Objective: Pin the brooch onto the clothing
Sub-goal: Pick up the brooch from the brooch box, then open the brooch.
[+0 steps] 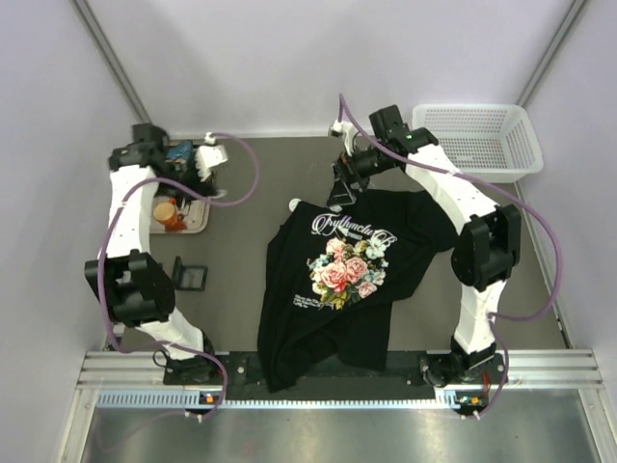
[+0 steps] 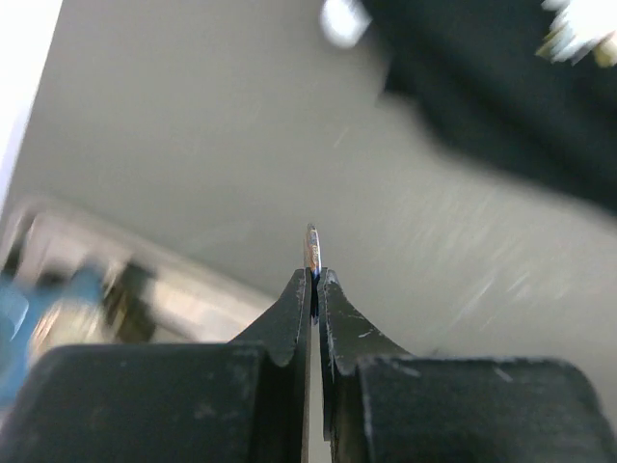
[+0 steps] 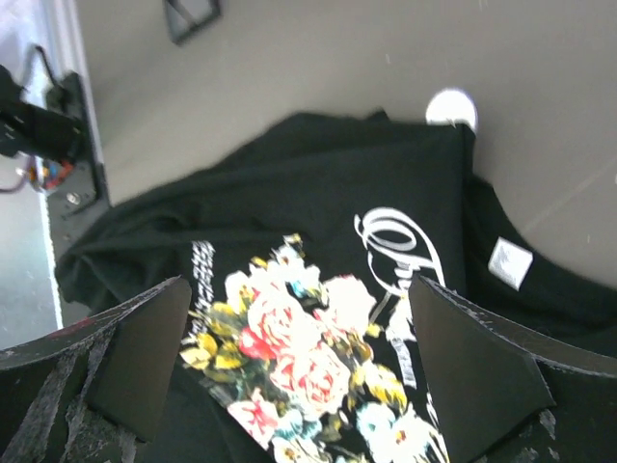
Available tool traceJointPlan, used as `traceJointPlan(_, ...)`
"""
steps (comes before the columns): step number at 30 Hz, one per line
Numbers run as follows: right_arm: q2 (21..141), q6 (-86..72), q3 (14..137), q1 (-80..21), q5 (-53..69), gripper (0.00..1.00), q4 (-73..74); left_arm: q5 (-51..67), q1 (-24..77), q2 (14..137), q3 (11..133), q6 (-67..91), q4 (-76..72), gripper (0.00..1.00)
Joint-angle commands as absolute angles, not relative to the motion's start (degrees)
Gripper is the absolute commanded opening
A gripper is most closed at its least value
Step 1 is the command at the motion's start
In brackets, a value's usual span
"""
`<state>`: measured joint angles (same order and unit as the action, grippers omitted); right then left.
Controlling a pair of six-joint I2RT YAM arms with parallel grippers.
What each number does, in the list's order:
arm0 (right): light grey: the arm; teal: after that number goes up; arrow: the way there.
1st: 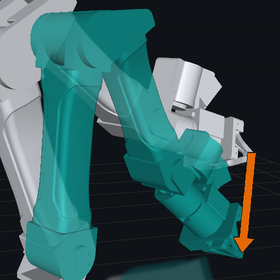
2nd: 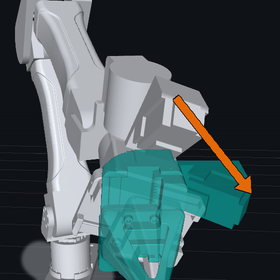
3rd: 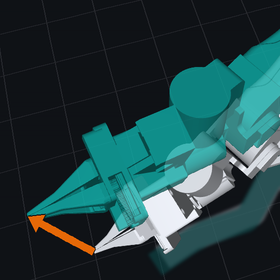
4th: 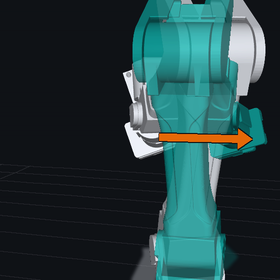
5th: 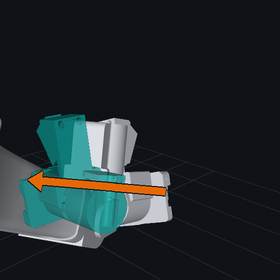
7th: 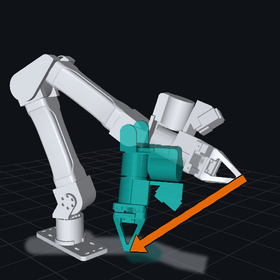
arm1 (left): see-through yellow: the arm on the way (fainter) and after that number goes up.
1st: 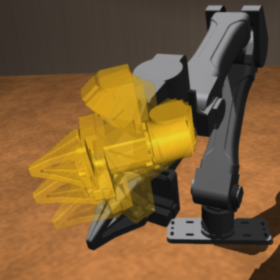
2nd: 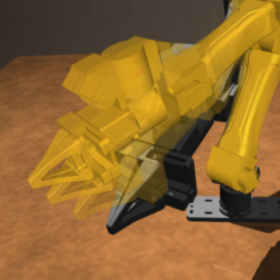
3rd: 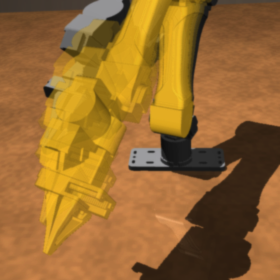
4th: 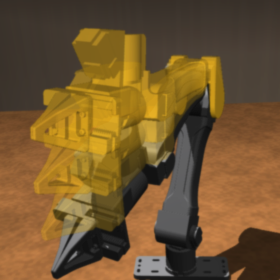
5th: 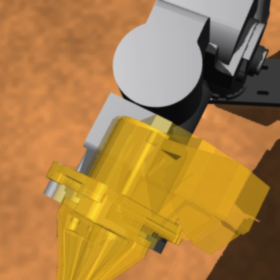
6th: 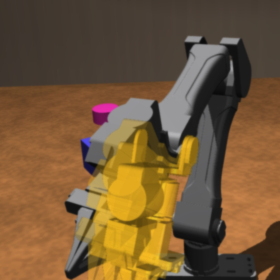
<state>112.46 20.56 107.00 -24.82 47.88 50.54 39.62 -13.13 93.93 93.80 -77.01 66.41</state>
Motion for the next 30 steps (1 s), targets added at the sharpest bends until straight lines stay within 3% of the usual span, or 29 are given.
traceJointPlan(1, 106.1, 14.1, 109.3, -26.5, 57.6, 0.96, 39.0, 61.4, -2.0, 94.1, 94.5, -50.6, 61.1, 0.00)
traceJointPlan(8, 102.2, 10.5, 105.3, -28.7, 60.9, 0.80, 35.4, 68.4, 14.3, 94.4, 88.9, -18.7, 33.4, 0.00)
traceJointPlan(14, 98.2, 12.7, 97.0, -29.1, 60.9, 0.56, 34.5, 73.4, 16.4, 99.2, 93.1, -12.5, 32.2, 0.00)
traceJointPlan(30, 99.0, 15.4, 98.5, -23.8, 59.5, 0.54, 34.7, 73.6, 18.5, 104.2, 101.4, -31.5, 53.3, 0.00)
